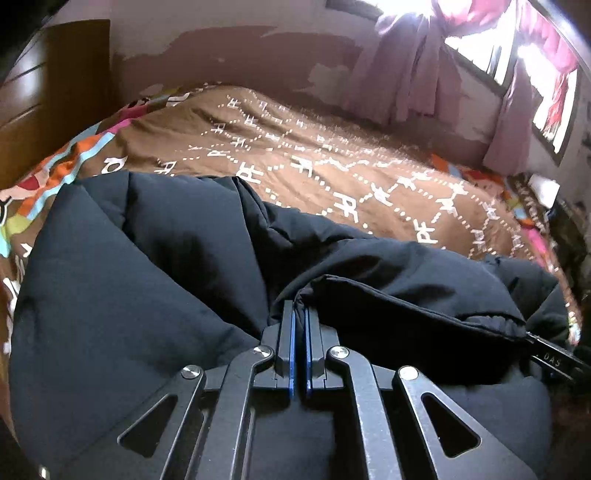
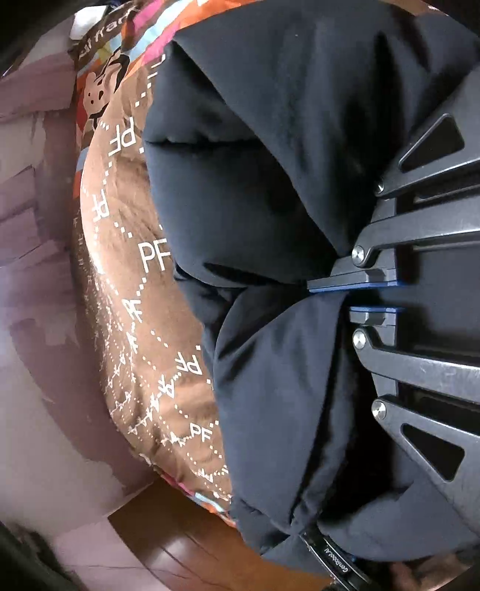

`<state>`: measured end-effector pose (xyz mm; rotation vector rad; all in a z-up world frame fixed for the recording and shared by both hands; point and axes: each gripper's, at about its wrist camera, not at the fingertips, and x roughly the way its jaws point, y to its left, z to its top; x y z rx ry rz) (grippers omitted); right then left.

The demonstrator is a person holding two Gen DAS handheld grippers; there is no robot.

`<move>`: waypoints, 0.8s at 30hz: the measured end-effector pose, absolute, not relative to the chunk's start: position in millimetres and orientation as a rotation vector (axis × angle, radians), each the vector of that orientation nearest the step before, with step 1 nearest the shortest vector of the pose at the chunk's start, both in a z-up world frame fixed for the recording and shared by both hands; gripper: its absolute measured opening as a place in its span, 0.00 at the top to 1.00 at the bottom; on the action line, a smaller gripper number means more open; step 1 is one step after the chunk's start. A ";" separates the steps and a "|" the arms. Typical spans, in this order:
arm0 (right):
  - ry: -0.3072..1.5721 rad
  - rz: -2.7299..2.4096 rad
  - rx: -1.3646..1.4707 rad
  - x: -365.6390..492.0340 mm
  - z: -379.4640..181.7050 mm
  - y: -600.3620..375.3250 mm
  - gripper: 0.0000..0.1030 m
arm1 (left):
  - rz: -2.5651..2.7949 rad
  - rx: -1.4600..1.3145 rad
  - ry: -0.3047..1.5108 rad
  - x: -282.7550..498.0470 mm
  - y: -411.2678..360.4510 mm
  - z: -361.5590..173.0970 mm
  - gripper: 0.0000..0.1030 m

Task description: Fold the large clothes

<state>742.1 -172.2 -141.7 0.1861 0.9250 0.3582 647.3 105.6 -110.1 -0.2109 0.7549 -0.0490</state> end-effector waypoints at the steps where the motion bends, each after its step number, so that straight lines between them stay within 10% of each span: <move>1: 0.917 0.372 0.210 741.0 -141.8 -176.4 0.94 | -0.056 -0.222 0.744 644.0 108.1 -110.1 0.98; 12: 0.686 0.368 0.320 693.3 -53.5 -203.1 0.88 | -0.075 -0.236 0.707 633.0 110.8 -99.1 0.98; 24: 1.094 0.427 0.272 748.4 -140.6 -147.8 1.00 | -0.266 -0.009 0.547 586.2 94.5 -47.2 0.93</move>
